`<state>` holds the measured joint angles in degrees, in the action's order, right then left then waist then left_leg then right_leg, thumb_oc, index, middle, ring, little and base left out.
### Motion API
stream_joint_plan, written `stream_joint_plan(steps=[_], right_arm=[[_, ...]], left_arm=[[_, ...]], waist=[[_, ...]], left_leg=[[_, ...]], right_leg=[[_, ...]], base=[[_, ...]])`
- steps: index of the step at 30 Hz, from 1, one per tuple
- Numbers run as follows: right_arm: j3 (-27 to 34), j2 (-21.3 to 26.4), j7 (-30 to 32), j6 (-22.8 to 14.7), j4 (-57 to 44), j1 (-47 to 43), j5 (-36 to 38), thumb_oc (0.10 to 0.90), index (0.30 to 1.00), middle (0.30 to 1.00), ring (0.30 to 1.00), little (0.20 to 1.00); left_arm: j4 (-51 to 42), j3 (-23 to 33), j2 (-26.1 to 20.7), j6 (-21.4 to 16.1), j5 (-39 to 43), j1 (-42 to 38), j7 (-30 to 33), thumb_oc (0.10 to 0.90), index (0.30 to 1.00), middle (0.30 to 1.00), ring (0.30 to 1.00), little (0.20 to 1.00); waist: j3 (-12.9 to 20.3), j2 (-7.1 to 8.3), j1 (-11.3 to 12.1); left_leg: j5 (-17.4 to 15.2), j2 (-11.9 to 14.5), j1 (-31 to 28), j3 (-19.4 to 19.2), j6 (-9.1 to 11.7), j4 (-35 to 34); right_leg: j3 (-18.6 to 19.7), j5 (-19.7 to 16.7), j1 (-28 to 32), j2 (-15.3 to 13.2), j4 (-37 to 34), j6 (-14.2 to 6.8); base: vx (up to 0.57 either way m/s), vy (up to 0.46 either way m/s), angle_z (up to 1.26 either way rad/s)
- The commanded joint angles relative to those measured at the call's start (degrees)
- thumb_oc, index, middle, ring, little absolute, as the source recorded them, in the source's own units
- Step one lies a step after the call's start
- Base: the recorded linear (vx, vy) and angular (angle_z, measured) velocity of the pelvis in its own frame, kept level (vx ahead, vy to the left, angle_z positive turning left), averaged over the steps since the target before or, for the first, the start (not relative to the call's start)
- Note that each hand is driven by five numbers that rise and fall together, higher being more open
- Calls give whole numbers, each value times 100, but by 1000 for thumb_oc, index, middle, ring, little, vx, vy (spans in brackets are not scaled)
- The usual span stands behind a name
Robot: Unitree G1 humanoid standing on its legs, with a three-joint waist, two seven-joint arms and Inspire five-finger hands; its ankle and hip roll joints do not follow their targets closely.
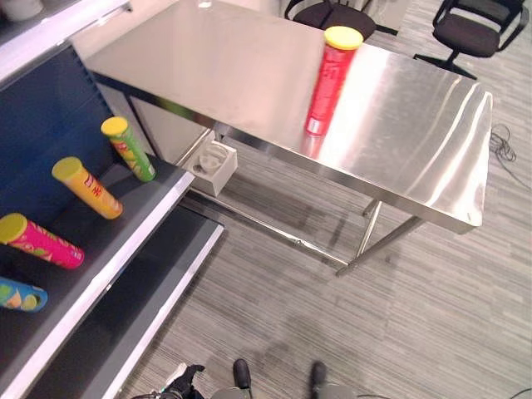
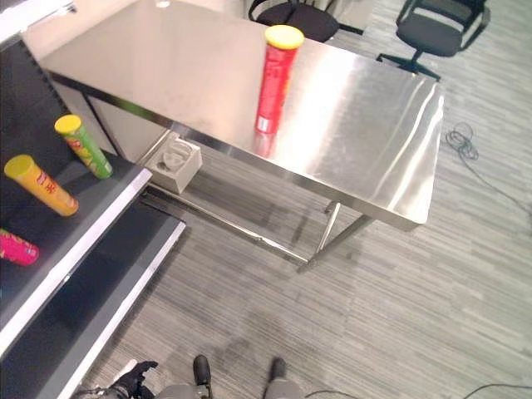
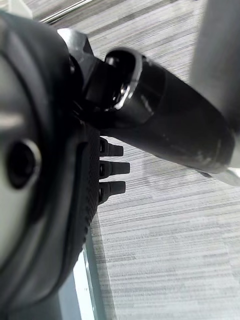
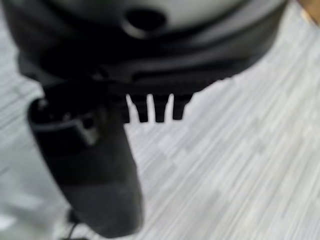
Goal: Put the goods on the table back onto the shelves and tidy them up.
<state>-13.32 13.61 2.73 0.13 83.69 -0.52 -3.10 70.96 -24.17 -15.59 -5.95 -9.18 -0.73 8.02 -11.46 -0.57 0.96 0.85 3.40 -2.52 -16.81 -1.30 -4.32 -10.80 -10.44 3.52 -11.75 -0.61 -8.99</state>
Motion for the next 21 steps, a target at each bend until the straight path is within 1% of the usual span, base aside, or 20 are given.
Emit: stream_joint_plan(steps=[1,3,4,6,7,9,10,11,13,14,16,17,18,19,20,21], right_arm=[[-35,323,57,-22,86,-26,121,800,900,900,900,900],[-36,322,57,-21,87,-29,121,800,900,900,900,900],[-74,329,52,-49,49,5,117,800,900,900,900,900],[-85,346,62,-76,14,12,135,800,900,900,900,900],[-89,352,57,-91,-3,11,184,800,900,900,900,900],[-141,376,19,-79,48,-16,159,800,900,900,900,900],[-139,376,19,-80,50,-16,159,800,900,900,900,900],[-258,474,10,-50,152,-74,21,800,900,900,900,900],[-258,474,10,-51,155,-76,20,800,900,900,900,900],[-261,515,-16,-38,169,-91,-57,800,900,900,900,900],[-254,521,-15,-41,122,-143,-63,800,900,900,900,900],[-255,522,-15,-41,122,-142,-63,800,900,900,900,900],[-256,549,41,-64,57,-236,-6,800,900,900,900,900],[-255,550,41,-64,57,-235,-5,800,900,900,900,900],[-182,595,91,-95,36,-291,109,800,900,900,900,900],[-182,595,91,-95,36,-292,108,800,900,900,900,900]], left_arm=[[-7,335,379,-256,292,-158,-80,800,900,900,900,900],[-7,336,379,-256,292,-161,-80,800,900,900,900,900],[53,487,426,-245,490,-186,-75,800,900,900,900,900],[42,492,443,-255,548,-199,-90,800,900,900,900,900],[5,411,483,-258,543,-225,-132,800,900,900,900,900],[-40,146,527,-256,317,-214,-216,800,900,900,900,900],[-41,144,527,-256,316,-214,-216,800,900,900,900,900],[-157,-91,508,-240,132,-263,-270,800,900,900,900,900],[-159,-90,508,-238,132,-263,-271,800,900,900,900,900],[-135,3,535,-244,277,-287,-282,800,900,900,900,900],[-50,46,567,-262,362,-296,-278,800,900,900,900,900],[-47,46,568,-264,362,-297,-277,800,900,900,900,900],[51,-60,632,-275,329,-302,-244,800,900,900,900,900],[54,-60,635,-277,329,-303,-242,800,900,900,900,900],[61,-87,623,-295,317,-308,-182,800,900,900,900,900],[61,-87,623,-295,317,-309,-182,800,900,900,900,900]], waist=[[605,163,235],[623,164,240],[663,167,231],[662,171,229],[655,161,210],[612,159,204],[609,156,202],[509,131,289],[511,129,267],[547,97,286],[587,89,328],[587,88,327],[576,78,367],[574,76,366],[598,0,415],[597,-1,415]], left_leg=[[-223,-33,74,138,309,52],[-213,-26,102,132,313,57],[-142,77,103,150,414,78],[-136,122,113,172,444,153],[-176,179,167,252,467,370],[-251,227,285,375,489,746],[-267,233,298,381,491,776],[-313,129,549,1028,575,1196],[-319,127,568,1053,575,1215],[-154,291,649,1325,644,955],[115,614,769,1433,718,694],[123,615,760,1434,721,678],[285,982,999,1675,807,304],[294,985,984,1674,811,282],[447,1221,1116,1932,911,27],[447,1221,1115,1933,911,27]], right_leg=[[515,1015,-488,232,399,-53],[520,995,-510,239,385,-47],[571,1022,-414,401,163,-15],[545,1056,-377,451,155,28],[524,1132,-308,522,170,110],[548,1213,-247,583,193,192],[544,1215,-245,587,196,194],[648,1260,-264,594,267,308],[624,1265,-264,592,269,309],[623,1282,-215,513,278,265],[643,1301,-229,408,302,199],[641,1307,-229,409,307,201],[741,1397,-245,271,329,133],[739,1407,-243,273,338,136],[836,1535,-177,182,331,83],[836,1535,-176,183,331,83]], base=[[-35,-231,-30],[-39,-166,-41],[-65,-205,-26],[-67,-185,-13],[-67,-134,-4],[-77,-121,7],[-93,-38,23],[-62,-6,21],[-18,36,22],[56,132,25],[75,155,20],[109,230,9],[80,165,3],[220,392,1],[144,223,0],[378,568,-11]])
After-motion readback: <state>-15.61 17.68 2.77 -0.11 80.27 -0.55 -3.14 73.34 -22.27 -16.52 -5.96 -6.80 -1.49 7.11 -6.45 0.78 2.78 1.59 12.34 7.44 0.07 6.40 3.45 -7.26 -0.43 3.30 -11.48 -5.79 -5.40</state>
